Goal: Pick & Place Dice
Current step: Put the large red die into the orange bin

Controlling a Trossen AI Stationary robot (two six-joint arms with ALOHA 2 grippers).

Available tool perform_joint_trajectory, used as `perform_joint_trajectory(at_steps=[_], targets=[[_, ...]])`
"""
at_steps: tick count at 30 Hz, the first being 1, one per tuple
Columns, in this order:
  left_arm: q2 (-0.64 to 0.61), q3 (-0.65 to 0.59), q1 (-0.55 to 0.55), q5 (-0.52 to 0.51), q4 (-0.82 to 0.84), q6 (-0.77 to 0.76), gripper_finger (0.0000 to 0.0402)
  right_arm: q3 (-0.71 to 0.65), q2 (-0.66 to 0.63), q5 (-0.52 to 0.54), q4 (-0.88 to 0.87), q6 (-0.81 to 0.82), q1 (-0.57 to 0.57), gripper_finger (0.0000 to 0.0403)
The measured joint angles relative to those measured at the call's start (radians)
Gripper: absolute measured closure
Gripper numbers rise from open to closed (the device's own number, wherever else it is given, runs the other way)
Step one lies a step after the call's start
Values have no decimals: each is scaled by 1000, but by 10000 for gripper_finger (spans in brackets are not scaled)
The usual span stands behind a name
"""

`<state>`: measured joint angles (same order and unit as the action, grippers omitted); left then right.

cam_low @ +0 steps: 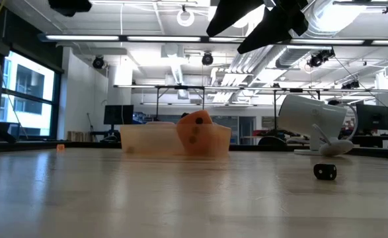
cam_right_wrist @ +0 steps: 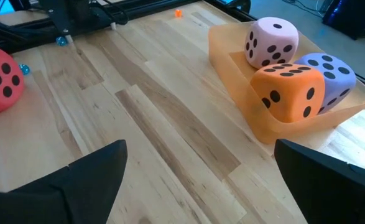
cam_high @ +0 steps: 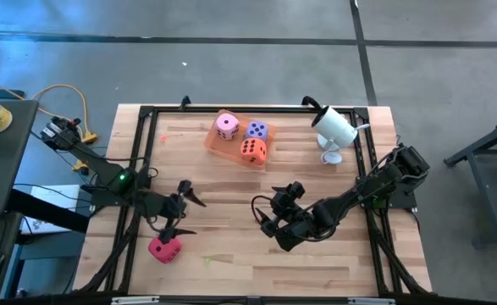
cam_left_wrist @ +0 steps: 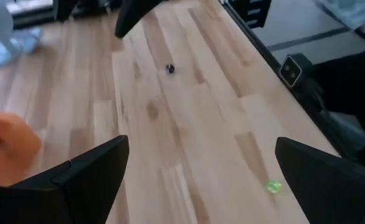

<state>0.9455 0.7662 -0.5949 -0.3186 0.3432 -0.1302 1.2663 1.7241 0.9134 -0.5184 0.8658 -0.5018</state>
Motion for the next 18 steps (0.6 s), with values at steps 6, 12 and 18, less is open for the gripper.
perform_joint_trajectory(at_steps=[6,12,18], targets=[[0,0,3,115,-57,-45,6,0,0,-4,0,0,-7,7],[0,0,3,143,-134,-67,6,0,0,-5,-1,-6,-9,7],[0,-1,7,212,-139,-105,6,0,0,-6,-1,-6,-9,7]])
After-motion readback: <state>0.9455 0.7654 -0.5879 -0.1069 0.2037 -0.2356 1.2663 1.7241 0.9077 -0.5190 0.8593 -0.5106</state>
